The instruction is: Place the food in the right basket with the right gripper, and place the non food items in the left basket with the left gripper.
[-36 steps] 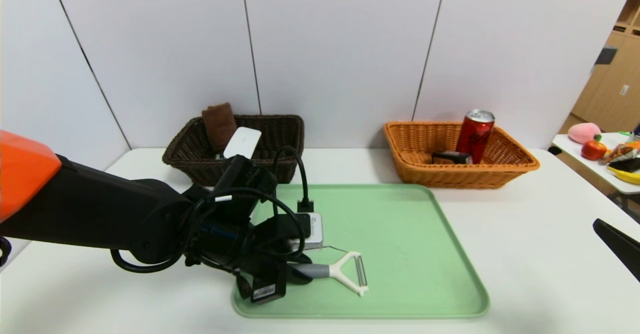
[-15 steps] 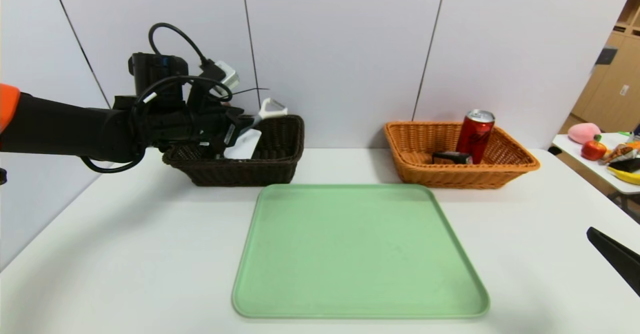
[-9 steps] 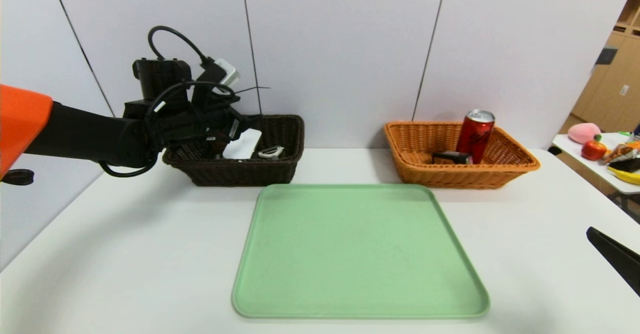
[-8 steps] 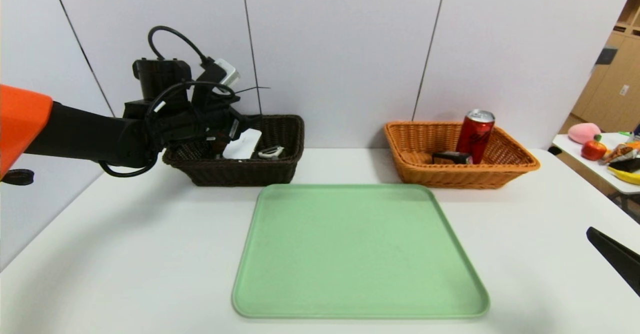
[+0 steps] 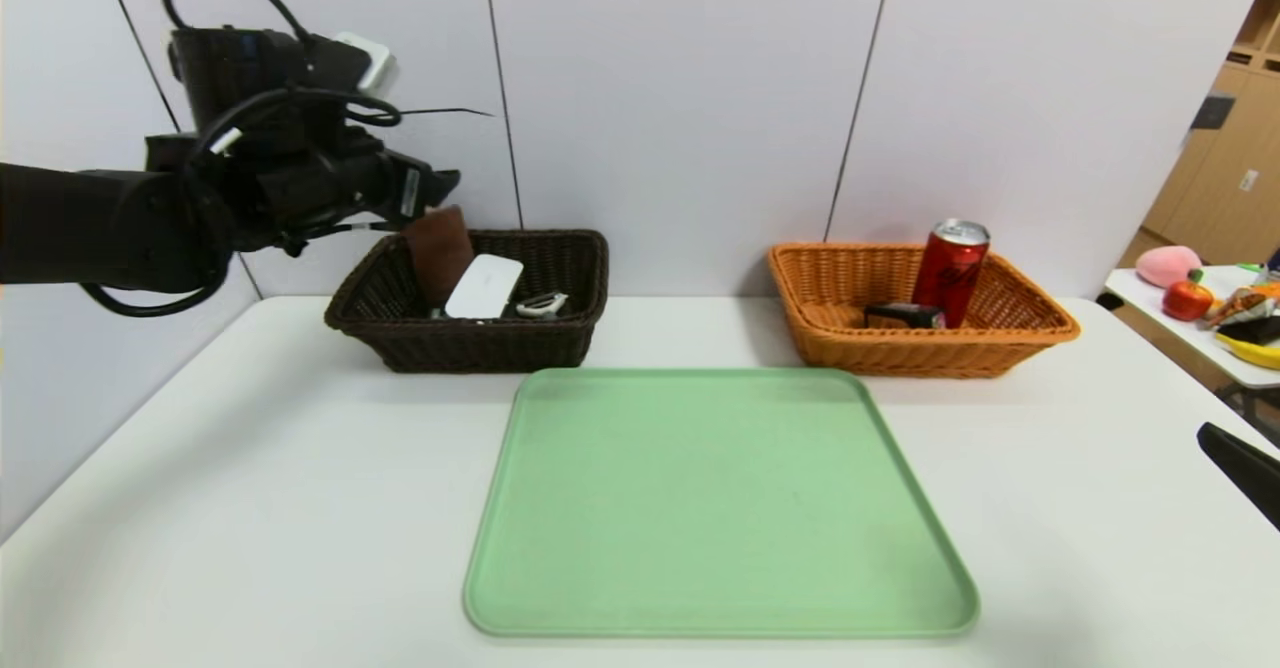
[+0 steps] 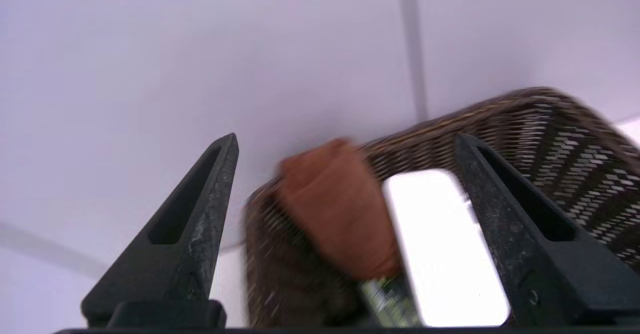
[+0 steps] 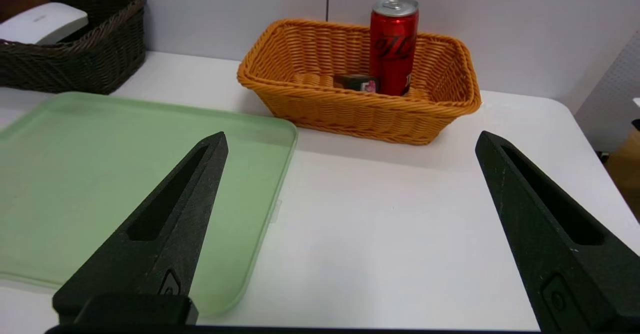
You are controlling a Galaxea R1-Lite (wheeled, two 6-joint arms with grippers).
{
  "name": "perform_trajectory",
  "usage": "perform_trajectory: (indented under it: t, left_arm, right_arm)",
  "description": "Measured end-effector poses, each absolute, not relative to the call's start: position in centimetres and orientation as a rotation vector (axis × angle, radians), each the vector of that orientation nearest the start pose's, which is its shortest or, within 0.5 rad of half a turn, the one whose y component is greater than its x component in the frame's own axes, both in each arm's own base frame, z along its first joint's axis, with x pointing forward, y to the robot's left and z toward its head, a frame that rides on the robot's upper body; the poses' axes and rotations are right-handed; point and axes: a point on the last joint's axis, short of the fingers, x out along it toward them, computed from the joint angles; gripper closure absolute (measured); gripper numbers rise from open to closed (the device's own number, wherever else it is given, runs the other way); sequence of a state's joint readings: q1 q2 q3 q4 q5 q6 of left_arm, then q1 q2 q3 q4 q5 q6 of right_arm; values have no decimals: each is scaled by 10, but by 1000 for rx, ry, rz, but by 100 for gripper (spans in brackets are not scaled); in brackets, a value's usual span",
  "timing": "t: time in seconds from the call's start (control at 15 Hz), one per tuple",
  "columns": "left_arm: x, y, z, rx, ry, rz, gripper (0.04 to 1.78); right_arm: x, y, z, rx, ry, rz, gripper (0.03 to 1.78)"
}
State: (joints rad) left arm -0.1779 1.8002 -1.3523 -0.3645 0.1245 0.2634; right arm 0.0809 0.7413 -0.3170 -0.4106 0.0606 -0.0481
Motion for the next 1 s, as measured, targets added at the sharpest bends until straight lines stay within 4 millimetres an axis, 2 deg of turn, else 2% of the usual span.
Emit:
perform_trajectory:
  t: [0.2,0.4,0.53,0.8,1.0]
  left_arm:
    - [301,-36,287,227,93,148,23]
    - [236,-15,286,217,89,233,19]
    - [193,-8,281,212,69,256,18]
    - [113,2,244,200,55,268,15]
    - [76,6,213,168,44,283,15]
  right_arm:
    - [61,6,211,-46,7,144,10]
    - [48,5,218,-53,-25,141,10]
    - [36,4,216,-61,-29,142,10]
    - [8,2,203,-65,-2,146,10]
    - [-10,1,191,-65,6,163,10]
